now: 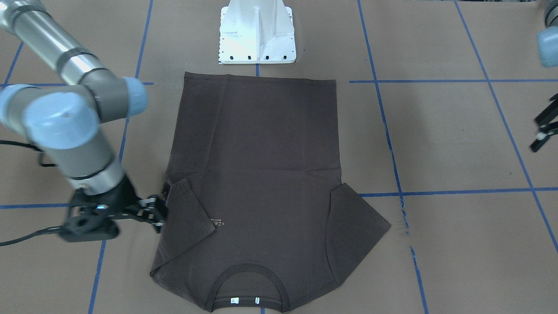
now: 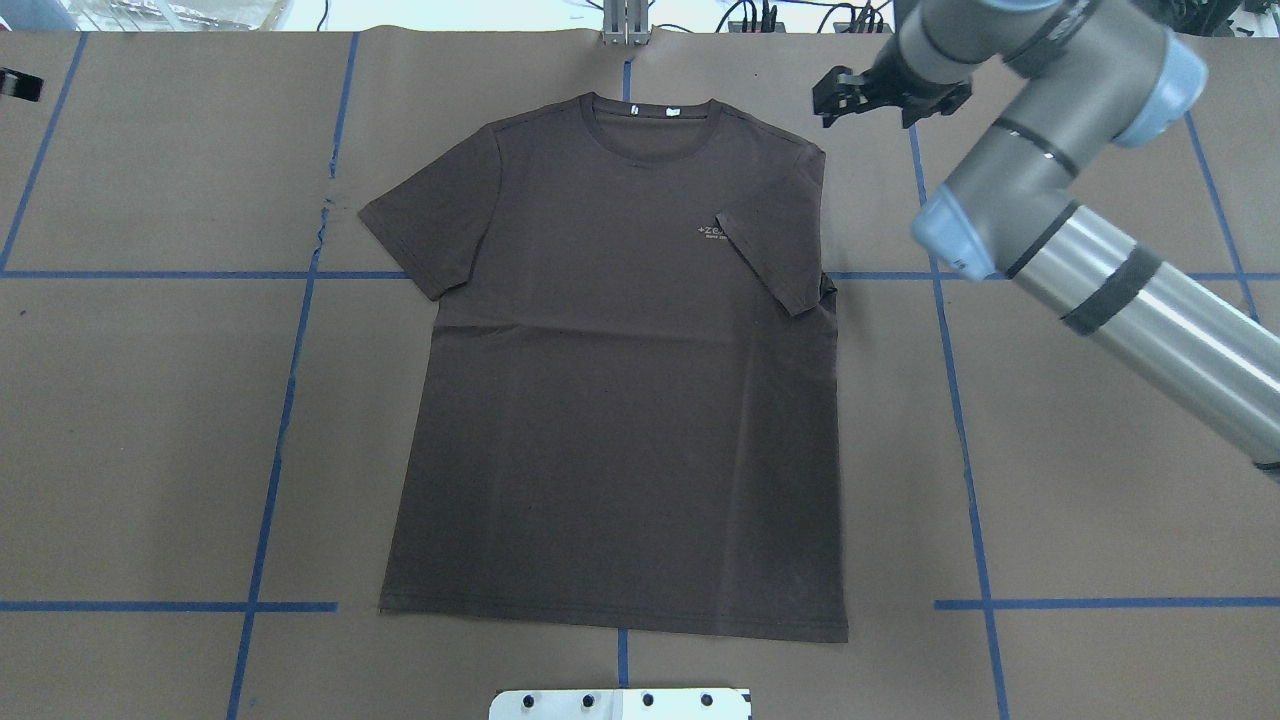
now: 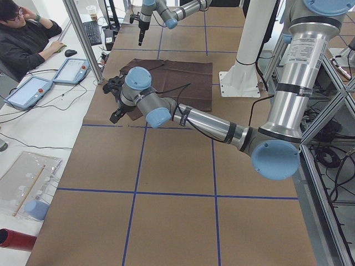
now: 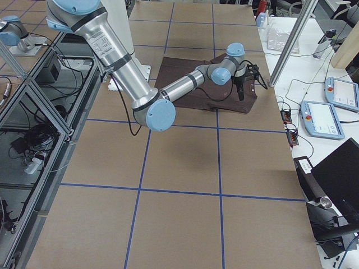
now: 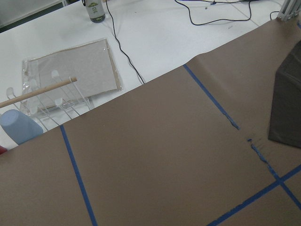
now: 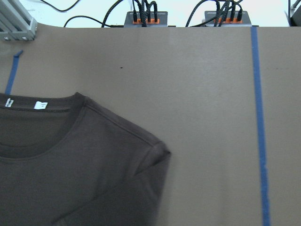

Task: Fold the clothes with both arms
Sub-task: 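Withdraw the right gripper while the left gripper approaches the shirt's other sleeve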

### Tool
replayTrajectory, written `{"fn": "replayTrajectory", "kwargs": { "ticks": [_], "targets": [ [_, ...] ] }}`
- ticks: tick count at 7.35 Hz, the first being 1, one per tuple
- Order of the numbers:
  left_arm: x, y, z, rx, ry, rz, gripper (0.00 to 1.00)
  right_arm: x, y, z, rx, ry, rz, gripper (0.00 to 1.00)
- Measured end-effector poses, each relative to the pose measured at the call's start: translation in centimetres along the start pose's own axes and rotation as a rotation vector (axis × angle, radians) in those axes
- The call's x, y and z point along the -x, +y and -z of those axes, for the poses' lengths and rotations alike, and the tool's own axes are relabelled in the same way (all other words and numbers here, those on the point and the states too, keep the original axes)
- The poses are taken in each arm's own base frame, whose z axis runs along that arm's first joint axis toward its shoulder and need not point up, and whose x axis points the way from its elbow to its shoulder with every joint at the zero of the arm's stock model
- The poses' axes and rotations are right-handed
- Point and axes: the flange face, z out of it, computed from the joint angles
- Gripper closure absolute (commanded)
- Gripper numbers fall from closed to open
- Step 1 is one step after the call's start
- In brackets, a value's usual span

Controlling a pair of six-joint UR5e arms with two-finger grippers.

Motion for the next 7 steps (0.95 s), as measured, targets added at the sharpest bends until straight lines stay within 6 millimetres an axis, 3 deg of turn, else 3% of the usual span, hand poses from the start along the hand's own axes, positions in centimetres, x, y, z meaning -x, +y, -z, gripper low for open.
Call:
{"fn": "replayTrajectory", "kwargs": {
  "ticks": [2,3,4,5,7],
  "targets": [
    [-3.9,-2.2,-6.7,0.028,-0.017,0.148,0.46,-11.2,-0.9,4.3,0.04,-0.053,0.077,0.0],
    [-6.0,-3.1,-9.7,0.03,-0.025,0.228,0.49,-16.3,-0.4,6.1,0.05,-0.074,0.101,0.0],
    [-8.0,-3.4,-13.0,0.022,-0.031,0.302,0.5,-20.0,0.2,7.2,0.057,-0.087,0.121,0.0],
    [-10.1,-3.2,-16.5,0.002,-0.042,0.356,0.51,-22.0,0.7,7.8,0.058,-0.089,0.131,0.0],
    [-13.9,-2.0,-22.6,-0.029,-0.072,0.422,0.51,-23.4,1.4,8.0,0.059,-0.087,0.134,0.0]
  ]
}}
